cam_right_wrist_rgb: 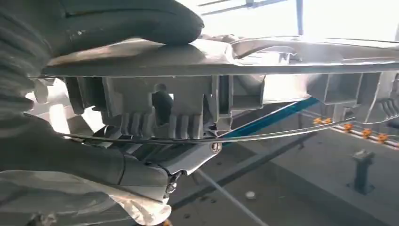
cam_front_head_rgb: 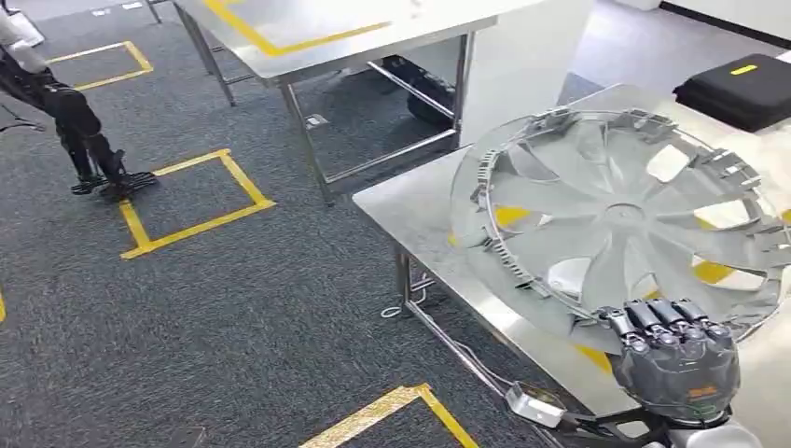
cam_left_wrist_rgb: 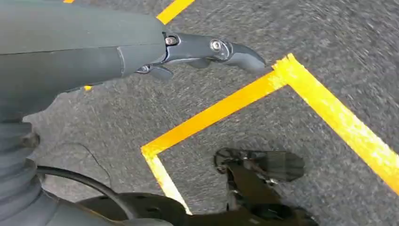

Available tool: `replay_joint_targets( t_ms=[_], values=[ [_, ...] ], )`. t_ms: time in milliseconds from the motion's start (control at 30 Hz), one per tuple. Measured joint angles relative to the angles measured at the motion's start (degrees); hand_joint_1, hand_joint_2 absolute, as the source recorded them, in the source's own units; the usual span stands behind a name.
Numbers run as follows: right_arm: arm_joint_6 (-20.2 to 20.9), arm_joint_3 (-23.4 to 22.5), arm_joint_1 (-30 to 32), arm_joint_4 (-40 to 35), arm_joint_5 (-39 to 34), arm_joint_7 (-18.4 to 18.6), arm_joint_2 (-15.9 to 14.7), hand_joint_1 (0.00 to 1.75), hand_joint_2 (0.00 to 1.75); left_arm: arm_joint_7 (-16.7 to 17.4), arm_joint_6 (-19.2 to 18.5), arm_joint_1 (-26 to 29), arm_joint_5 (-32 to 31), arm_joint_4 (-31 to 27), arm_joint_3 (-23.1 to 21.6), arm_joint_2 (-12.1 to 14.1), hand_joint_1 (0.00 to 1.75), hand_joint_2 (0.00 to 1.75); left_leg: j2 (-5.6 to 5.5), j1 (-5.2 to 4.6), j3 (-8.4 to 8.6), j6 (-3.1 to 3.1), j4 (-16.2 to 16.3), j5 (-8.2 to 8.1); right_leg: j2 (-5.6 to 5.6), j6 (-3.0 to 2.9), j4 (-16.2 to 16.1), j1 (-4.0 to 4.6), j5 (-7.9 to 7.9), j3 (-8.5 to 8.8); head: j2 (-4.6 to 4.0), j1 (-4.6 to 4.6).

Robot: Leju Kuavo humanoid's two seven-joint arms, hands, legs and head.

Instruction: Take the parts from the cabinet and place them on the table.

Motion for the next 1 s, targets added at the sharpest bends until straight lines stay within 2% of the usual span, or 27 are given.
replay_joint_targets(
  t_ms=[33,67,100,133,167,200,233,267,333,367,400,433,467,500,533,567,600,633,667,700,733,767,867,900,933,967,1000],
  values=[
    [0.0,0.0,0.0,0.0,0.0,0.0,0.0,1.75,1.75,0.0,0.0,0.1,0.0,0.0,0.0,0.0,0.00,1.75,-0.02,-0.01,-2.10,0.09,4.3,-1.29,0.78,-0.09,0.0,0.17,0.01,0.00,0.00,0.00],
    [0.0,0.0,0.0,0.0,0.0,0.0,0.0,1.75,1.75,0.0,0.0,0.2,0.0,0.0,0.0,0.0,0.00,1.75,-0.03,-0.02,-2.90,0.26,5.6,-1.05,1.57,-0.10,0.0,0.28,0.02,0.03,0.00,0.02],
    [0.0,0.0,0.1,0.0,0.0,0.0,0.0,1.75,1.75,0.0,0.0,0.2,0.0,0.0,0.0,0.0,0.00,1.75,-0.09,-0.07,-2.41,0.57,4.0,0.67,2.39,-0.10,0.0,0.37,0.02,0.10,0.00,0.00],
    [0.0,0.0,0.1,0.0,0.0,0.0,0.0,1.75,1.75,0.0,0.0,0.2,0.0,0.0,0.0,0.0,0.00,1.75,-0.37,-0.16,-0.98,0.97,0.4,3.32,3.19,-0.10,0.0,0.44,0.03,0.18,0.00,0.00],
    [0.0,0.0,0.0,0.0,0.0,0.0,0.0,1.75,1.75,0.0,0.0,0.1,-0.1,0.0,0.0,0.0,0.00,1.75,-1.07,-0.30,1.19,1.45,-4.8,6.25,3.93,-0.09,0.0,0.44,0.03,0.28,0.00,0.02],
    [0.0,0.0,0.0,0.0,0.0,0.1,0.0,1.75,1.75,0.0,0.0,0.1,-0.2,0.0,0.0,0.1,0.00,1.75,-3.08,-0.44,3.47,1.94,-10.3,8.85,4.60,-0.05,0.0,0.39,0.06,0.33,0.00,0.00],
    [0.0,0.0,0.0,0.0,0.0,0.1,0.0,1.75,1.75,0.0,0.0,0.1,-0.2,0.0,0.0,0.3,0.00,1.75,-6.19,-0.25,4.39,2.44,-12.2,8.19,5.13,0.21,0.1,0.46,0.16,0.16,0.00,0.13],
    [0.0,0.0,-0.1,0.0,0.0,0.2,0.0,1.75,1.75,0.0,0.0,0.1,-0.2,0.0,0.0,0.2,0.00,1.75,-5.89,-0.27,4.54,2.32,-13.2,8.24,5.82,0.49,0.2,0.25,0.26,-0.23,0.00,0.00],
    [0.0,0.0,0.1,0.0,0.0,0.2,0.0,1.75,1.75,0.0,0.0,0.0,-0.1,0.0,0.0,0.2,0.00,1.75,-4.98,-0.59,4.50,2.38,-12.9,8.16,7.01,1.30,-0.1,-0.20,0.66,-0.68,0.00,-0.17],
    [0.0,0.0,0.1,0.0,0.0,0.2,0.0,1.75,1.75,0.0,-0.1,-0.1,0.2,0.0,0.0,0.0,0.00,1.75,-4.24,-0.48,4.70,2.61,-13.6,8.45,7.79,1.77,-0.4,-0.04,0.82,-0.86,0.00,-0.15],
    [0.0,0.0,0.2,0.0,0.0,0.2,0.0,1.75,1.75,0.0,-0.3,-0.1,0.3,0.0,0.0,-0.1,0.00,1.75,-3.19,0.06,5.05,2.82,-14.6,8.98,6.78,1.81,0.3,-0.12,0.40,-1.38,0.00,-0.20],
    [0.0,0.0,0.1,0.0,0.0,0.2,0.0,1.75,1.75,0.0,-0.4,-0.2,0.5,0.0,0.1,0.0,0.00,1.75,-2.63,-0.09,5.17,3.14,-14.9,9.14,3.31,1.84,2.1,0.42,-1.05,-2.39,0.00,0.07],
    [0.0,0.1,-0.1,0.0,0.0,0.2,0.0,1.75,1.75,-0.1,-0.5,-0.2,0.8,0.0,0.1,-0.1,0.00,1.75,-1.78,-0.16,5.11,3.29,-14.9,9.17,1.22,2.08,6.0,0.39,-3.30,-4.26,0.00,0.39],
    [0.0,0.2,-0.2,0.0,0.0,0.1,0.0,1.75,1.75,-0.1,-0.7,0.0,0.9,0.0,0.2,-0.1,0.00,1.75,-0.87,-0.29,5.12,3.40,-14.9,9.06,0.30,2.27,10.8,0.27,-5.56,-6.43,0.00,0.31],
    [0.0,0.2,-0.1,0.0,0.0,0.1,0.0,1.75,1.75,-0.1,-0.7,0.0,0.9,0.0,0.3,-0.2,0.00,1.75,0.00,-0.35,5.11,3.44,-14.9,9.00,-0.02,2.50,14.9,0.20,-7.24,-8.34,0.00,0.33],
    [0.0,0.2,0.0,0.0,0.0,0.1,0.0,1.75,1.75,-0.1,-0.7,0.1,0.9,0.0,0.4,-0.2,0.00,1.75,0.77,-0.36,5.10,3.41,-14.8,8.94,-0.09,2.71,17.2,0.13,-7.72,-9.40,0.00,0.37],
    [0.0,0.2,0.0,0.0,0.0,0.2,0.0,1.75,1.75,-0.1,-0.7,0.0,0.9,0.0,0.4,-0.2,0.00,1.75,1.46,-0.33,5.14,3.29,-14.8,8.85,-0.21,2.90,16.5,0.03,-6.70,-8.99,0.00,0.37],
    [0.0,0.2,0.0,0.0,0.0,0.2,0.0,1.75,1.75,-0.1,-0.7,0.0,0.9,0.0,0.4,-0.3,0.00,1.75,2.17,-0.28,5.23,3.12,-14.7,8.70,-0.54,3.08,12.9,-0.14,-4.43,-6.88,0.00,0.35],
    [0.0,0.2,0.0,0.0,0.0,0.2,0.0,1.75,1.75,-0.1,-0.7,-0.1,1.0,0.0,0.4,-0.4,0.00,1.75,2.75,-0.21,5.32,2.89,-14.5,8.46,-1.13,3.15,7.6,-0.27,-1.95,-3.95,0.00,0.35],
    [0.0,0.2,0.0,0.0,0.0,0.2,0.0,1.75,1.75,-0.1,-0.8,-0.1,1.0,0.0,0.4,-0.4,0.00,1.75,3.31,-0.17,5.45,2.61,-14.1,8.13,-2.62,3.26,2.0,-0.32,0.13,-0.74,0.00,0.37],
    [0.0,0.2,-0.1,0.0,0.0,0.3,0.0,1.75,1.75,-0.1,-0.9,-0.1,1.4,0.0,0.5,-0.2,0.00,1.75,3.65,-0.53,5.48,2.20,-13.9,7.84,-5.11,2.93,0.1,0.34,-1.40,0.29,0.00,0.48],
    [0.0,0.2,-0.1,-0.1,0.0,0.3,0.0,1.75,1.75,-0.1,-1.0,-0.2,1.6,0.0,0.7,-0.3,0.00,1.75,4.06,-0.79,5.45,1.84,-13.5,7.57,-4.35,2.28,-0.2,0.09,-0.79,0.78,0.00,0.28],
    [0.0,0.2,0.1,-0.1,0.0,0.7,0.0,1.75,1.75,0.0,-1.4,-0.3,2.3,0.0,1.4,-0.4,0.00,1.75,5.48,-0.59,5.83,1.37,-13.5,7.54,-2.58,1.36,0.2,0.34,-0.80,0.29,0.00,0.24],
    [0.0,0.2,0.2,-0.1,0.0,0.7,0.0,1.75,1.75,0.0,-1.4,-0.3,2.4,0.0,1.5,-0.4,0.00,1.75,5.29,-0.41,5.76,0.91,-13.4,6.91,-2.05,0.81,-0.1,-0.01,-0.55,0.51,0.00,0.20],
    [0.0,0.1,0.1,-0.2,0.0,0.7,0.0,1.75,1.75,0.0,-1.4,-0.4,2.4,0.0,1.6,-0.4,0.00,1.75,2.91,-0.24,5.39,0.67,-11.8,5.56,-1.62,0.58,-0.1,-0.04,-0.53,0.51,0.00,0.00],
    [0.0,0.2,0.0,-0.2,0.0,0.7,0.0,1.75,1.75,0.0,-1.4,-0.4,2.4,0.0,1.6,-0.4,0.00,1.75,1.24,-0.16,3.88,0.57,-8.2,3.43,-1.17,0.26,-0.1,-0.05,-0.50,0.50,0.00,-0.09],
    [0.0,0.2,0.0,-0.2,0.0,0.7,0.0,1.75,1.75,0.0,-1.4,-0.3,2.3,0.0,1.7,-0.4,0.00,1.75,0.33,-0.14,1.41,0.48,-2.7,0.87,-0.46,0.19,-0.1,-0.04,-0.50,0.48,0.00,-0.24]
  ],
)
